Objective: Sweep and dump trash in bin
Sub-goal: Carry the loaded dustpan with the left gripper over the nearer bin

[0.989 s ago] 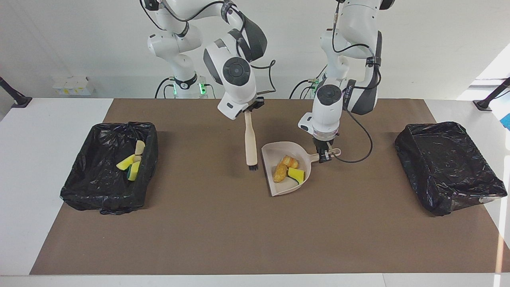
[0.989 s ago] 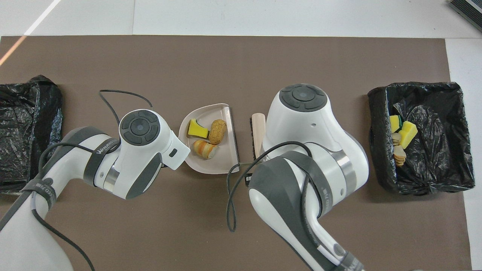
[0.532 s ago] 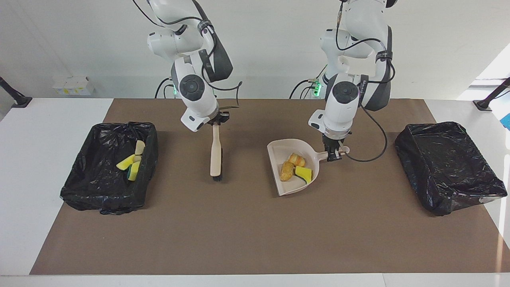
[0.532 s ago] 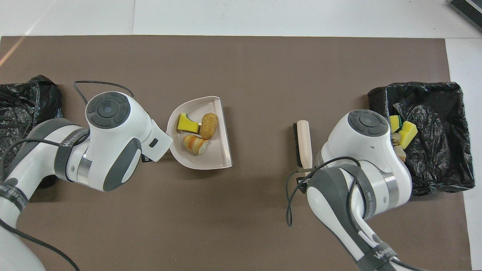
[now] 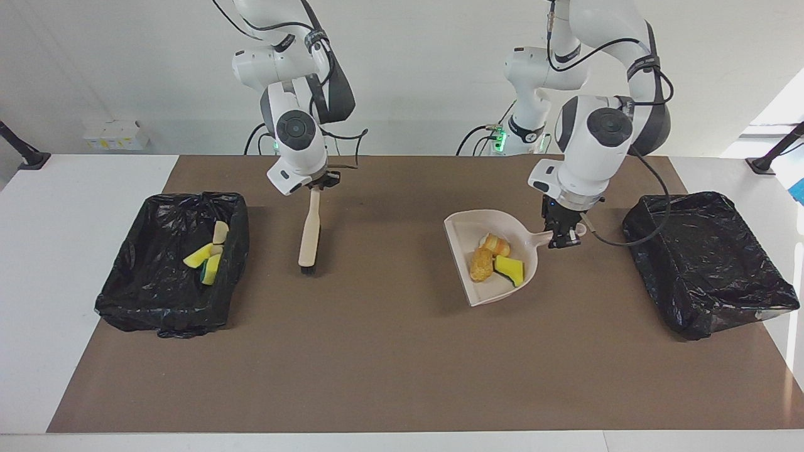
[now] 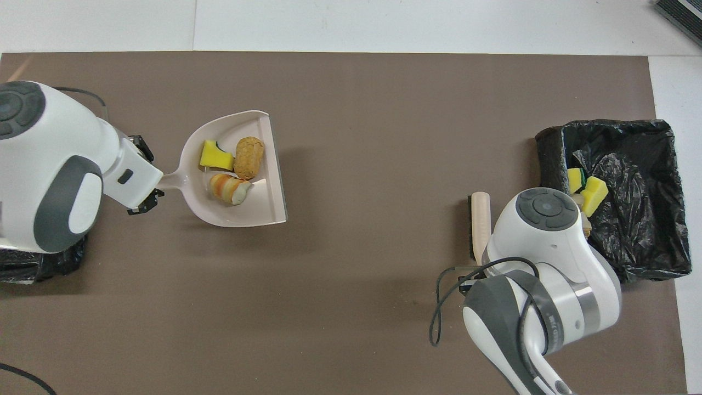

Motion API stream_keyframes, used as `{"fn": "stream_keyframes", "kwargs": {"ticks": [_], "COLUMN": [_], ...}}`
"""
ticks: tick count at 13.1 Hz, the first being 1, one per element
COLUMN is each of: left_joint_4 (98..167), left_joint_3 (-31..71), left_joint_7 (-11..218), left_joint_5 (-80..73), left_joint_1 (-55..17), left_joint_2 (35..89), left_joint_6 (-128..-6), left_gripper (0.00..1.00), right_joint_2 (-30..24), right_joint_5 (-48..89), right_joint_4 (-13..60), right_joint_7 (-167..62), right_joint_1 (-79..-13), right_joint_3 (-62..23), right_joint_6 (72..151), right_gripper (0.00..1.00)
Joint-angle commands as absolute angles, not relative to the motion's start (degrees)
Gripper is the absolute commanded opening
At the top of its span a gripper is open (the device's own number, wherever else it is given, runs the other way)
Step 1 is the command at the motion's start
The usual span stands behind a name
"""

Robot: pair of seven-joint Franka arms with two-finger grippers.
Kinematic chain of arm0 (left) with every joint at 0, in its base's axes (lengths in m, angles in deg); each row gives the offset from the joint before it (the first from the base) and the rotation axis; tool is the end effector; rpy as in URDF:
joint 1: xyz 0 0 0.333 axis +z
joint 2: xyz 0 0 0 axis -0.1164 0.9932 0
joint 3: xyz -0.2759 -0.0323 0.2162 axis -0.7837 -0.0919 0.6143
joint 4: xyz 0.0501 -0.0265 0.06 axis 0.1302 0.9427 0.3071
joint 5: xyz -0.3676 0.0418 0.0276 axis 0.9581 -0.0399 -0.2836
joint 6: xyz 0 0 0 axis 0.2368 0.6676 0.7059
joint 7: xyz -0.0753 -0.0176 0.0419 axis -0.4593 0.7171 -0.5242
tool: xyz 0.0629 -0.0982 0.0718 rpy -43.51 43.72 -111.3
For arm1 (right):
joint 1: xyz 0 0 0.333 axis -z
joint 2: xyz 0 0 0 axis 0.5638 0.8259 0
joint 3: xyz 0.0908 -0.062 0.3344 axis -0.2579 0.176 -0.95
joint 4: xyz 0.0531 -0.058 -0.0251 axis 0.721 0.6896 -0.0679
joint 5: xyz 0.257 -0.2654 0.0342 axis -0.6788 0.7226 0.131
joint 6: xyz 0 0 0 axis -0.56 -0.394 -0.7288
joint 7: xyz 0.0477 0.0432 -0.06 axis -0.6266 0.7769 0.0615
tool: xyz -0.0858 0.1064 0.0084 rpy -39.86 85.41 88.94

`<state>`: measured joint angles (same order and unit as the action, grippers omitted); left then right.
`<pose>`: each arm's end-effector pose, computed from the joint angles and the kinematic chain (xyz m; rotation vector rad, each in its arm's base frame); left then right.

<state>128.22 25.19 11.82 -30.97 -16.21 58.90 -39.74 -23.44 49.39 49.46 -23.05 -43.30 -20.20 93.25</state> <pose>0.5709 -0.0695 0.4744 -2.3073 2.0968 0.0607 0.3998 0.1239 0.3958 2.9517 -0.1333 -0.6262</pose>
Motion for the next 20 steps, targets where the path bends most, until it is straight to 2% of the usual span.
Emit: {"fn": "stream_keyframes", "kwargs": {"ticks": [1,4,6,9,10,12,13,16,18,20], "left_joint_4": [125.4,124.7,124.0,123.9,122.5,115.2,112.5,108.9,108.4,109.0], "left_joint_3": [25.0,25.0,24.9,25.1,25.2,25.2,25.2,26.1,26.0,26.0], "left_joint_7": [2.1,-9.1,-17.9,-26.7,-28.9,-29.6,-29.0,-21.7,-18.0,-17.3], "left_joint_5": [-29.4,-29.3,-29.3,-29.6,-29.8,-30.6,-31.3,-39.0,-50.8,-60.1], "left_joint_1": [-10.1,-1.5,4.2,11.4,13.7,17.2,18.4,18.3,15.7,14.3], "left_joint_2": [59.4,59.5,59.8,60.1,60.4,63.9,65.1,67.0,67.6,67.5], "left_joint_6": [-37.6,-38.0,-38.7,-40.3,-40.2,-38.7,-37.9,-38.5,-39.9,-43.6], "left_gripper": [0.00,0.00,0.00,0.00,0.00,0.00,0.00,0.00,0.00,0.00], "right_joint_2": [-29.8,-36.0,-39.9,-40.9,-40.9,-40.3,-39.0,-29.7,-25.2,-18.5], "right_joint_5": [50.4,50.4,50.3,49.4,49.2,45.1,44.7,44.0,42.2,41.5], "right_joint_4": [53.1,58.5,64.0,66.1,66.1,65.2,63.3,55.0,51.2,43.3], "right_joint_7": [-26.7,-32.3,-36.0,-43.1,-43.0,-37.8,-32.4,-17.1,-11.7,-6.8], "right_joint_1": [-38.5,-36.7,-37.0,-34.9,-35.7,-43.1,-47.4,-60.6,-65.8,-69.9], "right_joint_3": [-20.7,-21.0,-21.0,-20.8,-21.0,-21.1,-21.3,-21.4,-21.4,-21.4], "right_joint_6": [92.0,91.9,96.0,99.4,99.7,101.4,102.2,103.0,106.1,105.0], "right_gripper": [0.00,0.00,0.00,0.00,0.00,0.00,0.00,0.00,0.00,0.00]}}
